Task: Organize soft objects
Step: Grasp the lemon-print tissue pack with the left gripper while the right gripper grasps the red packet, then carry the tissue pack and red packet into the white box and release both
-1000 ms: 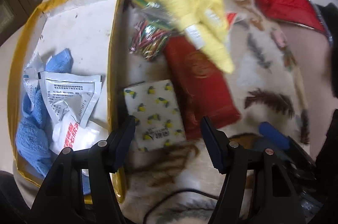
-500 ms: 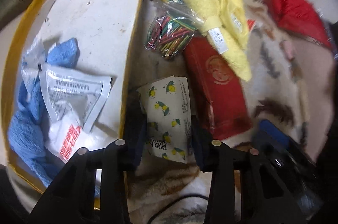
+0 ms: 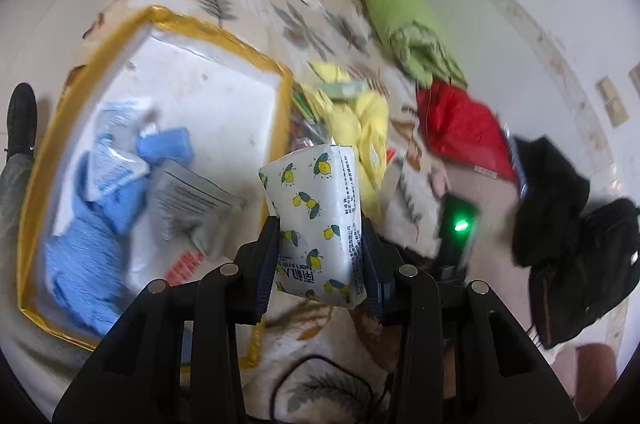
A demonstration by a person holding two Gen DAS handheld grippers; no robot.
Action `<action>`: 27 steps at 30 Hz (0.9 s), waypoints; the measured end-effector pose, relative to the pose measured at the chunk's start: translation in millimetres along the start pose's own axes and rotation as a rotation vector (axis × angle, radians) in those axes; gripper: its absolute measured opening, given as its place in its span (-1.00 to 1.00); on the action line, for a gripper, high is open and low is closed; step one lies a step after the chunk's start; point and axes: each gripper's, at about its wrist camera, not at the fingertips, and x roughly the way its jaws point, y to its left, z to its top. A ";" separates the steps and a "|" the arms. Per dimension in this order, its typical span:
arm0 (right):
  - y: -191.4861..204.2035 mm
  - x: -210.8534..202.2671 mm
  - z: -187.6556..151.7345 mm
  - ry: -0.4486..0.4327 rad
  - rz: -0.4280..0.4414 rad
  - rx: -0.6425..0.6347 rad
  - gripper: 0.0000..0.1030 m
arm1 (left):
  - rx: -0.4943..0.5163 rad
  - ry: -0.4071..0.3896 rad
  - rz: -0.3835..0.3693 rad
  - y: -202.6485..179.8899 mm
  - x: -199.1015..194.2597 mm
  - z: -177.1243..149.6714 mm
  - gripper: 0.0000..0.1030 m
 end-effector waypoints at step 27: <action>30.5 -113.1 -38.3 -0.123 0.279 0.041 -0.01 | -0.031 -0.103 0.135 38.4 -27.6 9.7 -0.27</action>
